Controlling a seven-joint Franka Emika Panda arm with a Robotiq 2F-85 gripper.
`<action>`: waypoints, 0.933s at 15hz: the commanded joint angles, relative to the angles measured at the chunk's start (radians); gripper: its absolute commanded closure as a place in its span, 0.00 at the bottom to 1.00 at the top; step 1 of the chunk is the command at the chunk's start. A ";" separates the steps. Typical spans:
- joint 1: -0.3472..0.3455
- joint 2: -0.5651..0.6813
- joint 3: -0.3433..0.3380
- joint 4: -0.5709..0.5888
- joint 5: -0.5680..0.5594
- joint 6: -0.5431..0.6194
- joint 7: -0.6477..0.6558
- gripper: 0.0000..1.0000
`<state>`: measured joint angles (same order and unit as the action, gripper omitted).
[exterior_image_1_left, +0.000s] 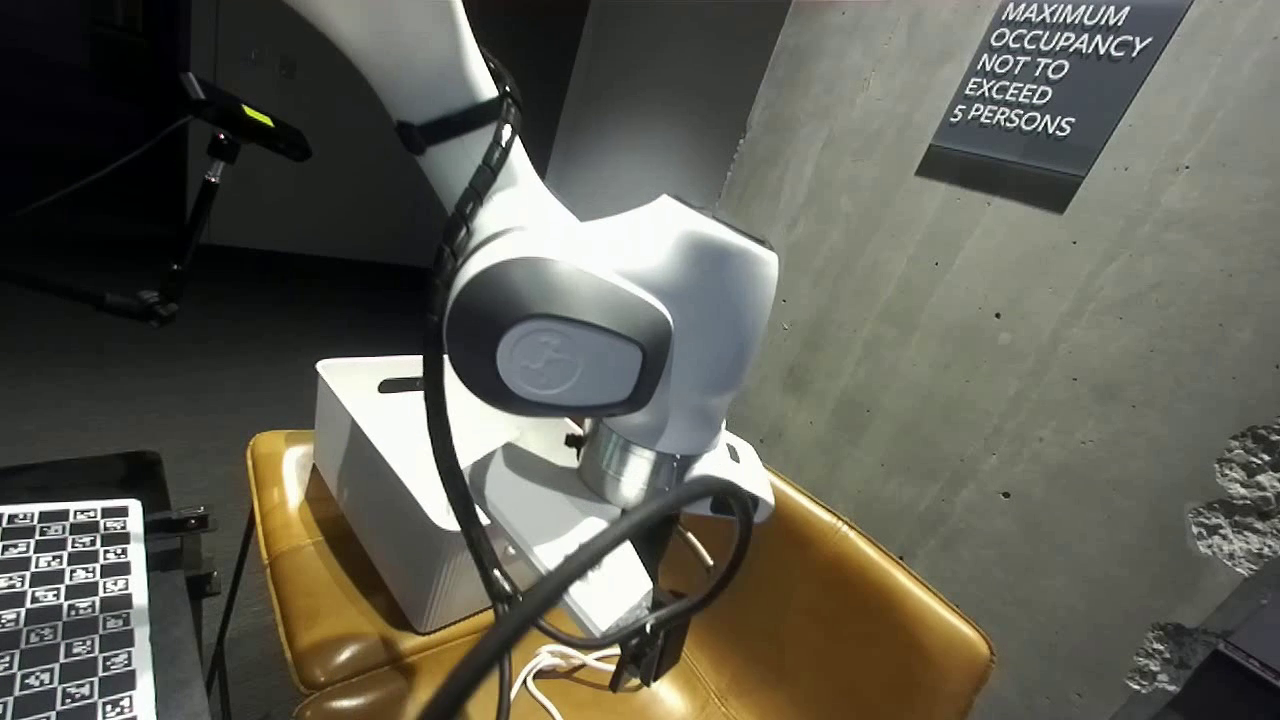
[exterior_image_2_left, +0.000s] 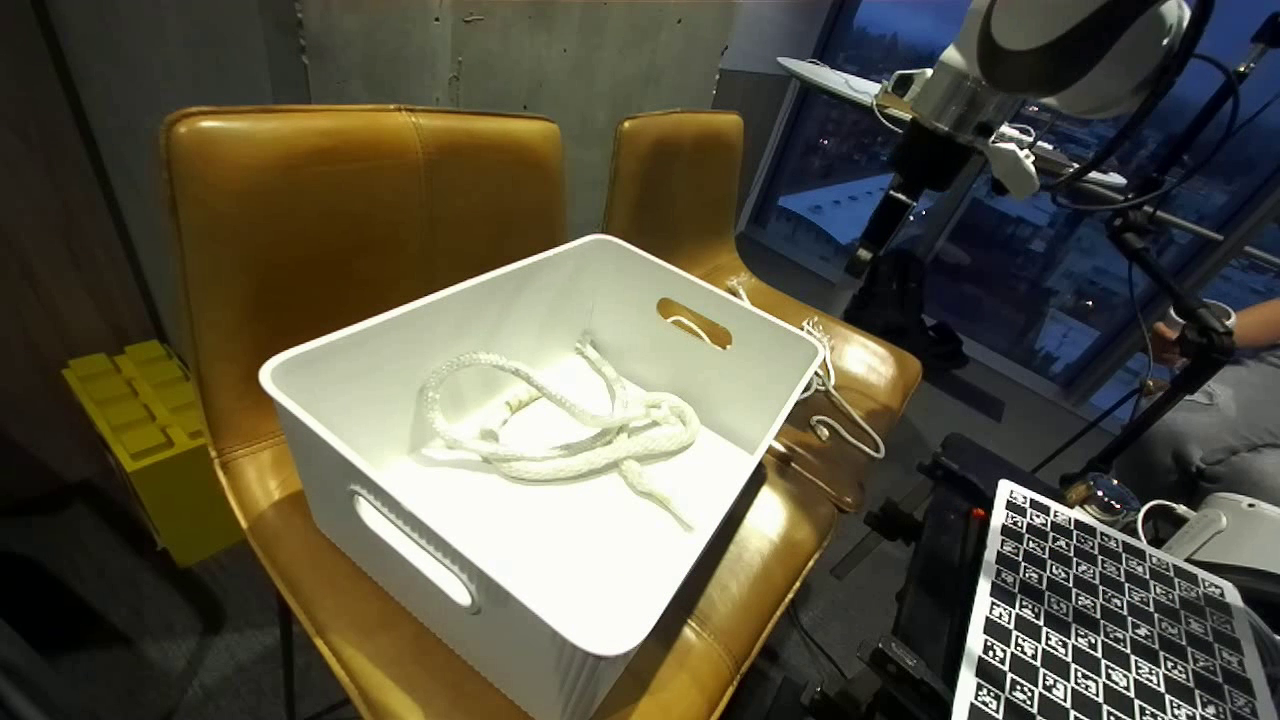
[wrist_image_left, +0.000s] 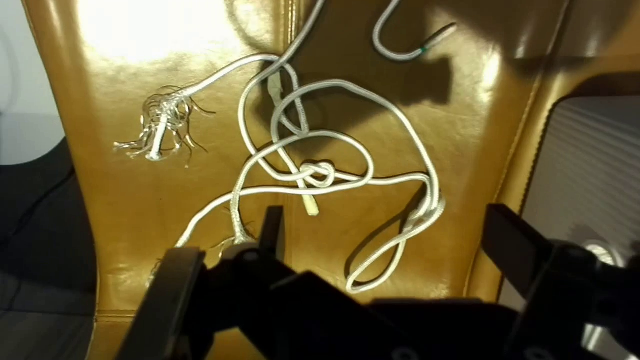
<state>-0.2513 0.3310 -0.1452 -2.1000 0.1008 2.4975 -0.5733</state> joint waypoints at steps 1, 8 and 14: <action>-0.046 0.125 -0.004 0.106 -0.048 0.044 0.021 0.00; -0.154 0.204 -0.011 0.170 -0.103 0.083 0.028 0.00; -0.200 0.360 -0.012 0.307 -0.123 0.099 0.060 0.00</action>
<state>-0.4382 0.5944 -0.1560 -1.8844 0.0038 2.5755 -0.5420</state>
